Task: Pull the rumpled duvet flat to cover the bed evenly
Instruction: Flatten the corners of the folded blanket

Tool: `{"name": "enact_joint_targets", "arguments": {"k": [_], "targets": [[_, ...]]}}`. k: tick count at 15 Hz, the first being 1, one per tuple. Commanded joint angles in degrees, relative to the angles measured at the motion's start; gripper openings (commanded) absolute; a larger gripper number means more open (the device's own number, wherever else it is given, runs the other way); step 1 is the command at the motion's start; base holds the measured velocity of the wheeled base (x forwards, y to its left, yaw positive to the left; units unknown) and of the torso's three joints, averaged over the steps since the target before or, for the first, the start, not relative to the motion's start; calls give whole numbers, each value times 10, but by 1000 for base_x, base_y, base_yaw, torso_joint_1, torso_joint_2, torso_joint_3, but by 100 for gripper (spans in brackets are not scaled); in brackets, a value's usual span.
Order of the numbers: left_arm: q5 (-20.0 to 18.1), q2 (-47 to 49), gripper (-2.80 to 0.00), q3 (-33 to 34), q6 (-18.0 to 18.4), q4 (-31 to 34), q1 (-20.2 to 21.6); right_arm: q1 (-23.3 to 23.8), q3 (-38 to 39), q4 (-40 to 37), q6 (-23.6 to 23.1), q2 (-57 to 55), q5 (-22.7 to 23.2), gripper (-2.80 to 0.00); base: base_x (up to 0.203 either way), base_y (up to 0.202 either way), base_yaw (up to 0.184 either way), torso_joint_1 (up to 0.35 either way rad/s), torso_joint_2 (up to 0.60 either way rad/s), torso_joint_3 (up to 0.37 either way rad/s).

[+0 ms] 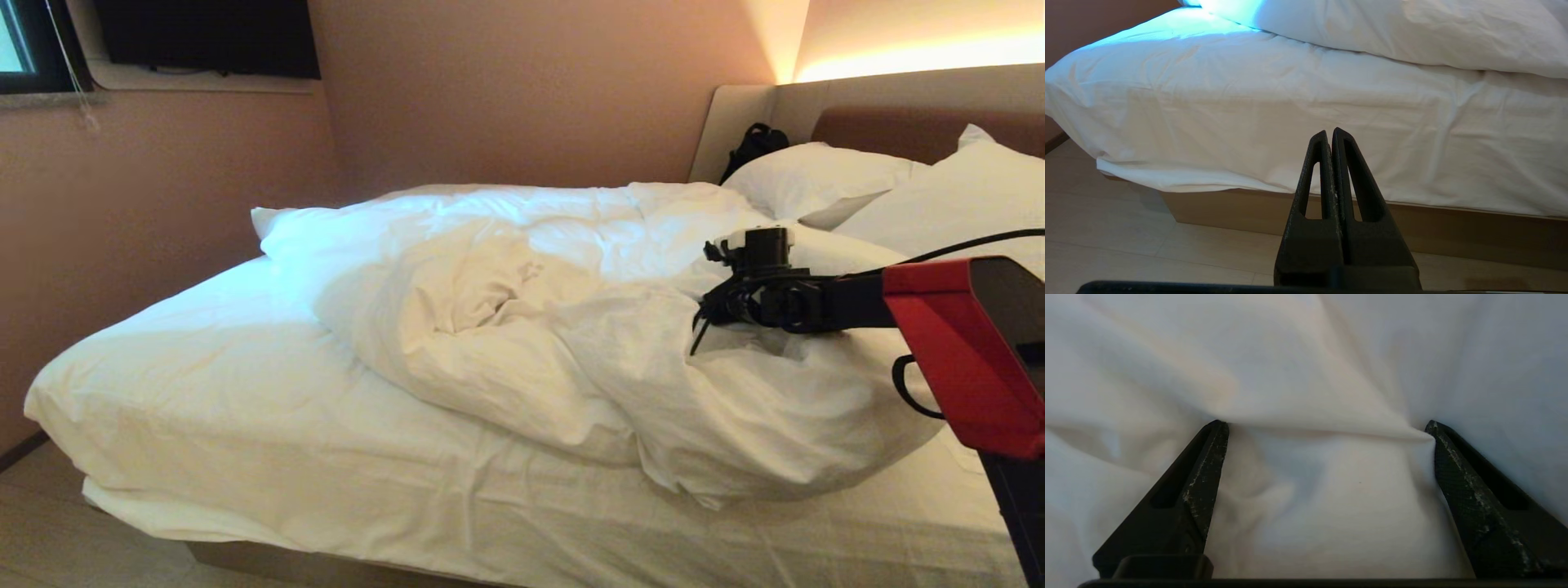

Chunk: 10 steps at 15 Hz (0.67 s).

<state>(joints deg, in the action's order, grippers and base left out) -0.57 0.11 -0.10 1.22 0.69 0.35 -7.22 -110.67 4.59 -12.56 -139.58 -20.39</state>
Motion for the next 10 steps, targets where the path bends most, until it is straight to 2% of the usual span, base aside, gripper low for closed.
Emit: {"name": "enact_joint_targets", "arguments": {"k": [1, 7, 8, 10], "targets": [[0, 0, -280, 0, 0, 0, 1, 2, 0, 2, -8, -13, -2, 0, 0, 0, 0, 0, 0, 0], [0, 0, -280, 0, 0, 0, 0, 5, 0, 2, -19, -17, -2, 0, 0, 0, 0, 0, 0, 0], [0, 0, -280, 0, 0, 0, 0, 5, 0, 2, -19, -17, -3, -280, 0, 0, 0, 0, 0, 0], [0, 0, -280, 0, 0, 0, 0, 5, 0, 2, -19, -16, -3, -280, 0, 0, 0, 0, 0, 0]]}}
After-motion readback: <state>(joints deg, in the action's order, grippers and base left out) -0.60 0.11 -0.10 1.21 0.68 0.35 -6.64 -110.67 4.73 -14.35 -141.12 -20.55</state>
